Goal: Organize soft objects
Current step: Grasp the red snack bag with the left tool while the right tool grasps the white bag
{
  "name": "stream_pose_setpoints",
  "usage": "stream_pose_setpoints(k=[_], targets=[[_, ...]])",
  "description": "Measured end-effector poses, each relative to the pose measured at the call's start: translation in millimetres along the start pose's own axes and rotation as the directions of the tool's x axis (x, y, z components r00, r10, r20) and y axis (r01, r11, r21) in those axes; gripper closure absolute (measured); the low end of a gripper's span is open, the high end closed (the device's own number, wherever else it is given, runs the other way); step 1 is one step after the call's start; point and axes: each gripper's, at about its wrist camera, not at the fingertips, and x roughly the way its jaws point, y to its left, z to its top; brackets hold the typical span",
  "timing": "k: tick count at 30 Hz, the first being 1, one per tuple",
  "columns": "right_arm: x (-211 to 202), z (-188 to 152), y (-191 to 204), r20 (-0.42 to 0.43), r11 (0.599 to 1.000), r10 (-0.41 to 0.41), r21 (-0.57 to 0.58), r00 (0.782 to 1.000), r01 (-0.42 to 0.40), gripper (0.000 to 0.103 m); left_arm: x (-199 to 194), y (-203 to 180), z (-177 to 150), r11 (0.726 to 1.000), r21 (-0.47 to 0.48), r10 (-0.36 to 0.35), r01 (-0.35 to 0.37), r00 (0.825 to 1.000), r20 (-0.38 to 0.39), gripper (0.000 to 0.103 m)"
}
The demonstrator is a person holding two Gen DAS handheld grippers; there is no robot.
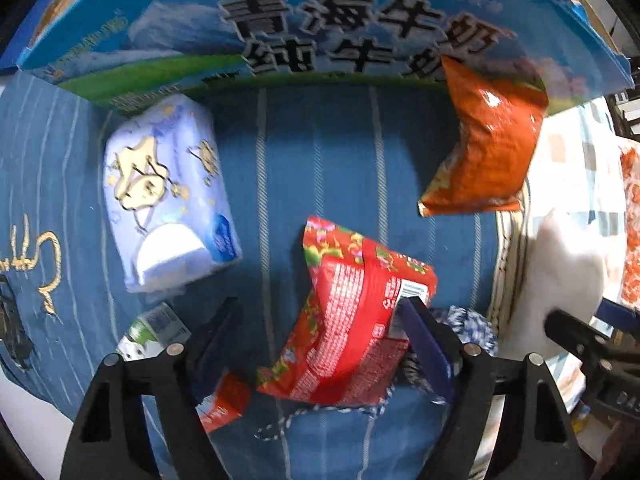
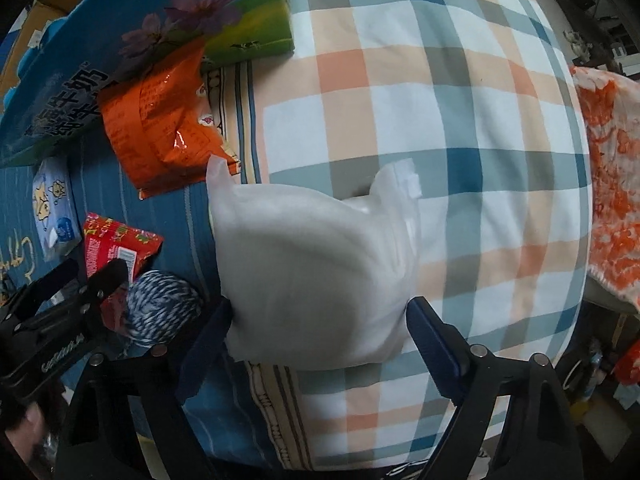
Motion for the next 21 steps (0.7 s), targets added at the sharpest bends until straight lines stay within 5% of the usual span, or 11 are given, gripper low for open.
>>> stream_pose_setpoints(k=[4, 8, 15, 18, 21], targets=[[-6.5, 5.2, -1.1, -0.005, 1.000, 0.006, -0.001, 1.000, -0.006, 0.011, -10.6, 12.6, 7.2, 0.999, -0.024, 0.032, -0.031, 0.999, 0.030, 0.021], [-8.9, 16.7, 6.7, -0.013, 1.000, 0.000, -0.002, 1.000, 0.000, 0.010, -14.6, 30.7, 14.7, 0.999, -0.040, -0.016, 0.016, 1.000, -0.003, 0.021], [-7.2, 24.0, 17.6, -0.023, 1.000, -0.017, -0.009, 1.000, 0.017, 0.006, -16.9, 31.7, 0.5, 0.999, 0.038, -0.016, 0.017, 1.000, -0.027, 0.020], [13.0, 26.4, 20.7, -0.032, 0.999, -0.037, -0.011, 0.999, 0.037, 0.004, -12.3, 41.0, -2.5, 0.999, 0.027, -0.037, 0.037, 0.999, -0.031, 0.024], [19.3, 28.0, 22.2, -0.029, 0.998, -0.061, -0.018, 0.998, 0.061, 0.004, -13.8, 47.6, -1.6, 0.998, 0.039, -0.053, 0.054, 0.998, -0.027, 0.038]])
